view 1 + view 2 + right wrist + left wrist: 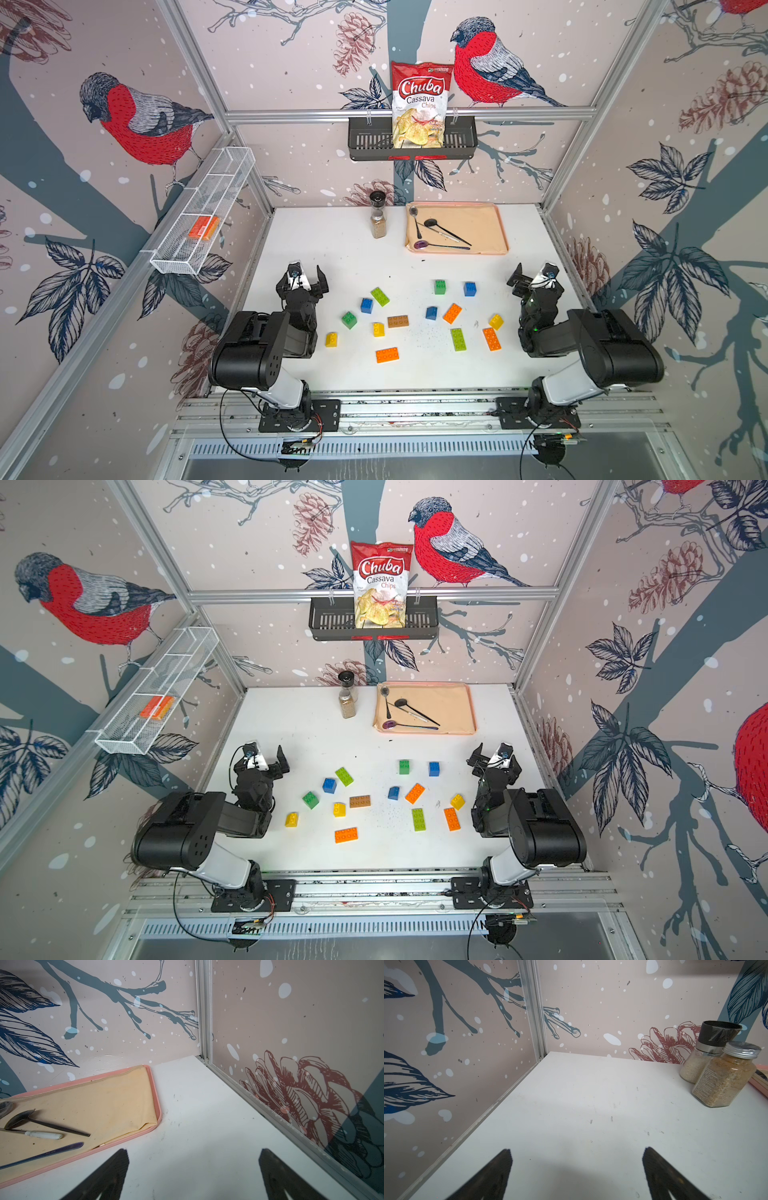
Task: Assemble a fork with lego
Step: Adjust the lego brick at the center of the board.
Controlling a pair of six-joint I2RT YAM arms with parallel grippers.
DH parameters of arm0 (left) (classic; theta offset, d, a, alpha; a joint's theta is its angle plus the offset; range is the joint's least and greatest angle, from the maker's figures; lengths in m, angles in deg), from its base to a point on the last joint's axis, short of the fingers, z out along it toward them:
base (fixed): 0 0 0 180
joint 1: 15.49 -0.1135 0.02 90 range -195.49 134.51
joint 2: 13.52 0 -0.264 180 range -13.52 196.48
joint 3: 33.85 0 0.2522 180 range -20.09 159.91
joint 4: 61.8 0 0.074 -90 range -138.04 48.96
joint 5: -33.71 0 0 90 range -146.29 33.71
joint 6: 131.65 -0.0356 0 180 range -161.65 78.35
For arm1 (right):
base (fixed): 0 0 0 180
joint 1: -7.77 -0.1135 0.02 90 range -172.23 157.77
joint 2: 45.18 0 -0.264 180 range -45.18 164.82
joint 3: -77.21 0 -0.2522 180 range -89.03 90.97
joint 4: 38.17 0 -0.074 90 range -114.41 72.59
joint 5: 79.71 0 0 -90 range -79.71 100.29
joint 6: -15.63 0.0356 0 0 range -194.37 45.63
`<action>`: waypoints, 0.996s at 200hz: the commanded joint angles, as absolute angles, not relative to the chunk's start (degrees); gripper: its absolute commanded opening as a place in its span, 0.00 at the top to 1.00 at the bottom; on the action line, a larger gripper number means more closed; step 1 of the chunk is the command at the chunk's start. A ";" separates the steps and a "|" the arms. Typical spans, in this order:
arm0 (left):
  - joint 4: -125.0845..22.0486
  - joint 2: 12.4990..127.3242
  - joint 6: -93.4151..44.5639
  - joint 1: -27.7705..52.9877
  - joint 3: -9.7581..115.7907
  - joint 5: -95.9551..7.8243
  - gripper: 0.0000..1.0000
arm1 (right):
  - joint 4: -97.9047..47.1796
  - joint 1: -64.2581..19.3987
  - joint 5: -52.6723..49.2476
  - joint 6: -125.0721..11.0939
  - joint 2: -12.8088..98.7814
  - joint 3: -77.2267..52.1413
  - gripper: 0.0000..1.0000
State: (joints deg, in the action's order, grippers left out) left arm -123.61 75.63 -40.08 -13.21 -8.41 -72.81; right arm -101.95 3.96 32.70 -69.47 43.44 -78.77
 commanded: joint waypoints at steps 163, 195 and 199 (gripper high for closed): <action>-44.77 58.11 -26.01 -6.22 25.12 -51.67 0.18 | -26.71 -14.88 12.31 -61.24 39.90 -34.47 0.00; -39.91 58.19 -21.98 -1.45 25.48 -49.79 0.21 | -21.11 -22.29 9.79 -60.15 45.73 -27.15 0.00; -39.44 58.39 -21.69 -0.90 25.61 -49.63 0.21 | -20.65 -23.09 9.68 -60.07 46.55 -26.36 0.00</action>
State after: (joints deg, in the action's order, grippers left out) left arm -46.34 58.38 -25.94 -3.35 25.10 -53.03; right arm -29.19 -19.52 13.90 -62.28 43.48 -30.27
